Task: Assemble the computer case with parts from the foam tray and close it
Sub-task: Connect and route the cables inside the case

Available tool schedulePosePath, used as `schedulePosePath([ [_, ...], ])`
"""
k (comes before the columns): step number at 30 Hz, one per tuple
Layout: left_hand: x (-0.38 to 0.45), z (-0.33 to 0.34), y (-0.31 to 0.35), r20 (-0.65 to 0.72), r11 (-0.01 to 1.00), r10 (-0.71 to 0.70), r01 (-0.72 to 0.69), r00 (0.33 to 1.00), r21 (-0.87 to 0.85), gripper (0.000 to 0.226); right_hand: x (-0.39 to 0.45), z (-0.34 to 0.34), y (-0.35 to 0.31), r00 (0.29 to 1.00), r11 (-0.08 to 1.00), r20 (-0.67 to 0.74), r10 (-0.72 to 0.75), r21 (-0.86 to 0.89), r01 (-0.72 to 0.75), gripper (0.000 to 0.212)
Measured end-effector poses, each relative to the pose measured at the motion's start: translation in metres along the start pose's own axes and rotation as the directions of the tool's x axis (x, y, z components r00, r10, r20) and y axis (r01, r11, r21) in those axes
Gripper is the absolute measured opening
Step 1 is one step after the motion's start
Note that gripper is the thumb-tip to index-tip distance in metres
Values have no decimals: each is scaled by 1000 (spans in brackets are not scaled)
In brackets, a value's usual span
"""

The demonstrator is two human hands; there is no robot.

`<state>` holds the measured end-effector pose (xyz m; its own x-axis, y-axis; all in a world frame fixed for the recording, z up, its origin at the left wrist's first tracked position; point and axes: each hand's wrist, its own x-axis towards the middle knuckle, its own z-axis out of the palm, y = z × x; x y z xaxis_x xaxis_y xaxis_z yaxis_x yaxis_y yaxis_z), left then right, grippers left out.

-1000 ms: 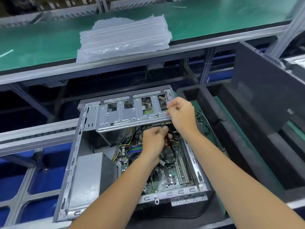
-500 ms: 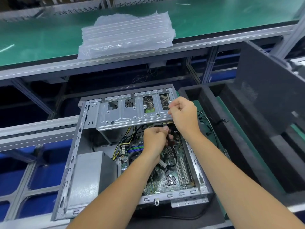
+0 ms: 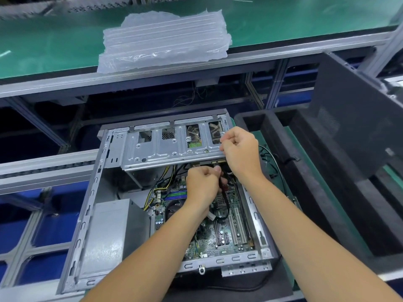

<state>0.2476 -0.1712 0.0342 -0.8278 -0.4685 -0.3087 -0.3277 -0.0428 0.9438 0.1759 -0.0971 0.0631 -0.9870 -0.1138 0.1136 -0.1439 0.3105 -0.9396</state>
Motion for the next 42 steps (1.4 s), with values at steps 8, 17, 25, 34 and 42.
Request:
schedulePosePath([
  [8,3,0,-3,-47,1000,7,-6,999,19,27,1,1,1,1000,1000,-8,-6,0,6,15],
  [17,5,0,1,-38,997,-36,34,999,-65,27,0,3,1,1000,999,-13,-20,-49,20,14],
  [25,5,9,3,-156,986,-122,102,980,-131,26,-4,1,1,1000,1000,-12,-1,-29,1,14],
  [34,22,-61,7,236,766,-47,-117,971,632,28,-7,-3,-2,999,1000,15,30,-1,-30,15],
  [42,35,-86,-14,336,558,-48,-254,940,790,28,-7,-2,-1,1000,999,20,16,-37,-15,16],
])
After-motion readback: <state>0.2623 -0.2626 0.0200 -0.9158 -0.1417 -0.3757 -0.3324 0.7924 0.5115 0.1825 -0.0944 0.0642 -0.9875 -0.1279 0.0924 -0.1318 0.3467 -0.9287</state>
